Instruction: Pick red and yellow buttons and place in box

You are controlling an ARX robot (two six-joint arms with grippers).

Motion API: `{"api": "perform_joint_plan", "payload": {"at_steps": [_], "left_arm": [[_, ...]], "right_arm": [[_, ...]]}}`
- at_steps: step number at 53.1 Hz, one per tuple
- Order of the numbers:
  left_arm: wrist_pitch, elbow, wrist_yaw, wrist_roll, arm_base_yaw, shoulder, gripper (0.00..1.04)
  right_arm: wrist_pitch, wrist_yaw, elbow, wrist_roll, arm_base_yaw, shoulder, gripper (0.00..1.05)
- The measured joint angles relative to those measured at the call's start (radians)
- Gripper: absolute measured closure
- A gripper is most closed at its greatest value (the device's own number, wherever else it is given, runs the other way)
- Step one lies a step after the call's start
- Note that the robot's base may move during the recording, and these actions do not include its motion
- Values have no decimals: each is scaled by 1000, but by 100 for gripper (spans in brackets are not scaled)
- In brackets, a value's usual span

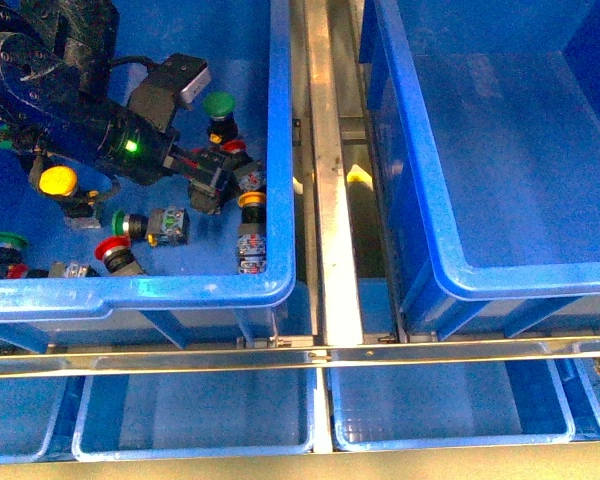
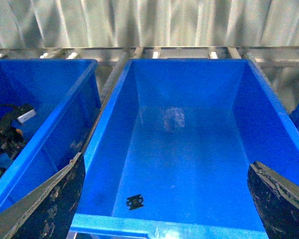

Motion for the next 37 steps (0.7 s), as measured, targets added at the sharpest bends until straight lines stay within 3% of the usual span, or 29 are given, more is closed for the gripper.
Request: {"api": "perform_joint_plan", "payload": {"at_steps": [7, 30, 37], "left_arm": [[-1, 3, -1, -6, 5, 0, 28], [3, 27, 2, -21, 16, 12, 55], [35, 25, 9, -58, 22, 9, 71]], "right_arm": [[0, 0, 0, 0, 0, 0, 7], [0, 0, 0, 0, 0, 0, 7], [0, 0, 0, 0, 0, 0, 7]]}}
